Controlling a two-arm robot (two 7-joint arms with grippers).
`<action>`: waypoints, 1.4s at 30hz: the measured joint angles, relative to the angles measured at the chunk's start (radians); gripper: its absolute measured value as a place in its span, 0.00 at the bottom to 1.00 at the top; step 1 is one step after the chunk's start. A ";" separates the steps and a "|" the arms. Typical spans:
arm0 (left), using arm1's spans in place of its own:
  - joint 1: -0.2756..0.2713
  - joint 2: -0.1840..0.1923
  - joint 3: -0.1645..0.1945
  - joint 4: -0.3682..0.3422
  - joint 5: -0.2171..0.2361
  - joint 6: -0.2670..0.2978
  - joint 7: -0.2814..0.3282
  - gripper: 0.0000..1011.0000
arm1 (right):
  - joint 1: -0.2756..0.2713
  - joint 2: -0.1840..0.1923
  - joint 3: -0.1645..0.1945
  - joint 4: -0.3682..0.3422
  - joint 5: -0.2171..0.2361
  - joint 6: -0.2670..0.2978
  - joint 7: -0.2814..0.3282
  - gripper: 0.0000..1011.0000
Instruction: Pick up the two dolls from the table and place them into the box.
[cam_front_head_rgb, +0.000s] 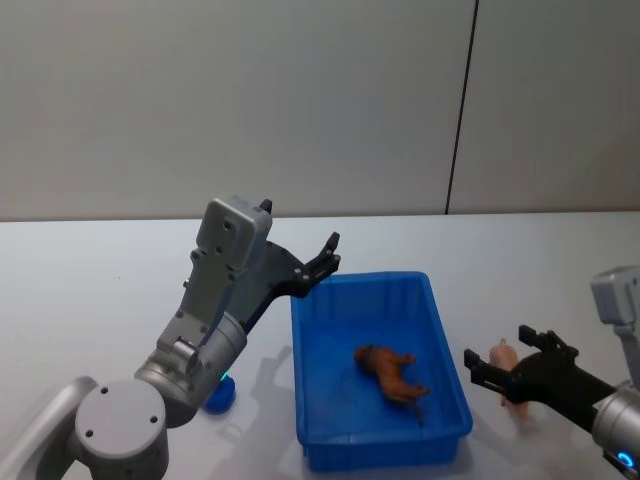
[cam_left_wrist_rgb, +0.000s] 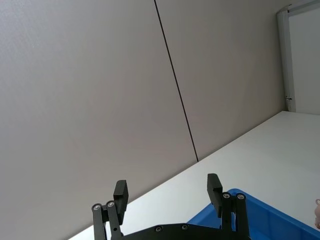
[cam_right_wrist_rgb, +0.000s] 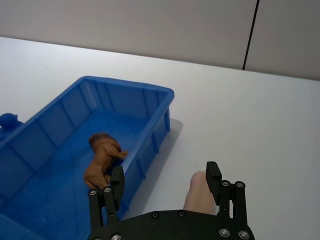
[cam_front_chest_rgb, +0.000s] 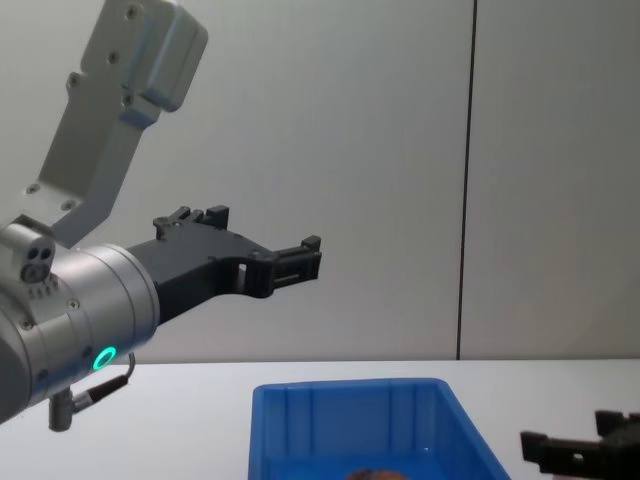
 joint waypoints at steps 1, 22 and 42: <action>0.000 0.000 0.000 0.000 0.000 0.000 0.000 0.99 | -0.001 0.001 0.000 0.000 0.001 0.002 -0.001 0.99; 0.000 0.000 0.000 0.000 0.000 0.000 0.000 0.99 | 0.003 0.006 -0.001 0.076 -0.003 0.075 -0.006 0.96; 0.000 0.000 0.000 0.000 0.000 0.000 0.000 0.99 | 0.015 0.001 -0.008 0.109 -0.042 0.066 -0.019 0.41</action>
